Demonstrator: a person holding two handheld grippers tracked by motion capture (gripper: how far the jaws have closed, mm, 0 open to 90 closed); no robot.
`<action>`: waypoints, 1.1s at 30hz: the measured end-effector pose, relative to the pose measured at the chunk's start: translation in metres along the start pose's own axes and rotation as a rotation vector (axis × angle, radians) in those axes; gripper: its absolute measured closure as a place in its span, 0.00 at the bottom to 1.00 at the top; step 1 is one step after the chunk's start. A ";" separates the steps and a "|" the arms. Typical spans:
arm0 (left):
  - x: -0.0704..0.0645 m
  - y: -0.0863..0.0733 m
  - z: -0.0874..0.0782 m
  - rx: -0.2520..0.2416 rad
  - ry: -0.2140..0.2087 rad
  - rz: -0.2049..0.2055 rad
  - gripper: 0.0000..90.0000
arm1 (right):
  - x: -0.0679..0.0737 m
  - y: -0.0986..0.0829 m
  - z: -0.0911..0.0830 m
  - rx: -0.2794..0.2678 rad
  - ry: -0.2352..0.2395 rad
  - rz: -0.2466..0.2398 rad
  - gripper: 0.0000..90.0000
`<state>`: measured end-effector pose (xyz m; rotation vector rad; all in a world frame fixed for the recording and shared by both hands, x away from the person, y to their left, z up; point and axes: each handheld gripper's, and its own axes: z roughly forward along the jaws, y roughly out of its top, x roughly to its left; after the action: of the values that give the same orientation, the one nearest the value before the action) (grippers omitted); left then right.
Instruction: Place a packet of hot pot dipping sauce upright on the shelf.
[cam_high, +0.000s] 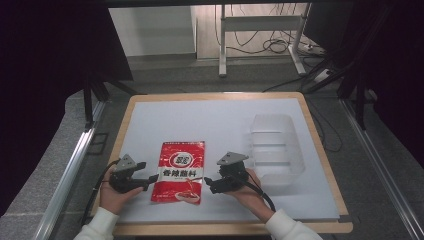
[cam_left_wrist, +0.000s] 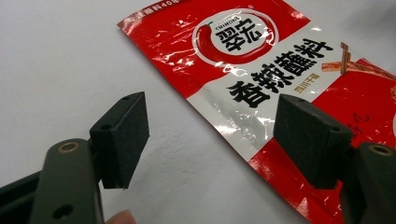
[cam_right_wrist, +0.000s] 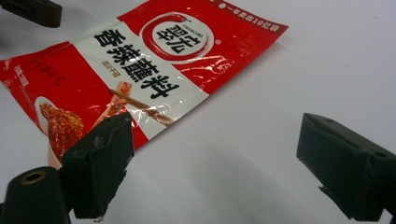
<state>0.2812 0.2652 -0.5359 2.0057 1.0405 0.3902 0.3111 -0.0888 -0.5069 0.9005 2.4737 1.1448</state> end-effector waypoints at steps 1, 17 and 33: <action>0.000 0.000 0.000 0.000 0.000 0.000 0.29 | 0.000 0.000 0.000 0.000 0.000 0.000 0.12; 0.000 -0.001 0.002 0.004 -0.006 0.009 0.29 | 0.008 -0.001 0.002 0.024 0.028 -0.046 0.15; 0.001 -0.001 0.002 0.010 -0.006 0.011 0.29 | 0.008 0.010 -0.004 0.014 0.031 -0.053 0.17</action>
<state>0.2825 0.2647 -0.5381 2.0213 1.0296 0.3850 0.3073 -0.0812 -0.4960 0.8211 2.5175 1.1337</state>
